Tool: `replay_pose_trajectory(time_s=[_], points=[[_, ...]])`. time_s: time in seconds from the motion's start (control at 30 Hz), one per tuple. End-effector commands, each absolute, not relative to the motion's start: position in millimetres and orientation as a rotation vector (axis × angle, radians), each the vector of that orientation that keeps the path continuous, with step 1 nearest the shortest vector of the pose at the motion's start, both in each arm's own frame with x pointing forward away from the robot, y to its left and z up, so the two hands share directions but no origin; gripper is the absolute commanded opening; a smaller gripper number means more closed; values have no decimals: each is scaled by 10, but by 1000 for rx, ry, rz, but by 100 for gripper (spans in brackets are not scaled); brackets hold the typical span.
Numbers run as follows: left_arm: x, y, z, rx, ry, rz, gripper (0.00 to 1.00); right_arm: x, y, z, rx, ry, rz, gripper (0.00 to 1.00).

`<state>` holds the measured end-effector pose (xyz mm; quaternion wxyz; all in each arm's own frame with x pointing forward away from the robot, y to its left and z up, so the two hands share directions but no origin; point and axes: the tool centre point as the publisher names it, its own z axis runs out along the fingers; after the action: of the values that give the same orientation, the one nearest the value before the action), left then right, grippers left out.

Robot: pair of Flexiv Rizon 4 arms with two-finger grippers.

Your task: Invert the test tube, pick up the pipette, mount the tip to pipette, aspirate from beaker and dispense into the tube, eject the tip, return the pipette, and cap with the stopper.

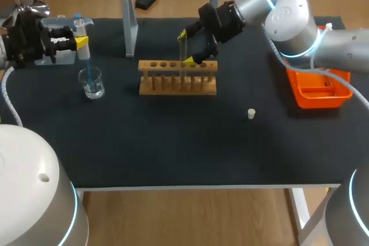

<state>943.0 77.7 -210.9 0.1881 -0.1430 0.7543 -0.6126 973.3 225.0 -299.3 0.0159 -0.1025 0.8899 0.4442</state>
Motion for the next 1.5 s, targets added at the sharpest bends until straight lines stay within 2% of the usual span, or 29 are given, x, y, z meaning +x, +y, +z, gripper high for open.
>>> replay_pose_trajectory(time_s=[0.03, 0.7, 1.1, 1.3, 1.5], points=[[9390, 763, -2028, -406, 2112, -1713, 0, 9735, 2244, -2990, -320, 2769, 1381, 100], [9320, 751, -1665, -420, 2101, -1658, 0, 9735, 2244, -2990, -320, 2769, 1381, 100], [9357, 671, -1131, -449, 2128, -1643, 0, 9735, 2244, -2990, -320, 2769, 1381, 100], [9367, 404, -681, -461, 2169, -1678, 0, 9735, 2244, -2990, -320, 2769, 1381, 100], [9339, -129, -194, -343, 2188, -1722, 0, 9735, 2244, -2990, -320, 2769, 1381, 100]])
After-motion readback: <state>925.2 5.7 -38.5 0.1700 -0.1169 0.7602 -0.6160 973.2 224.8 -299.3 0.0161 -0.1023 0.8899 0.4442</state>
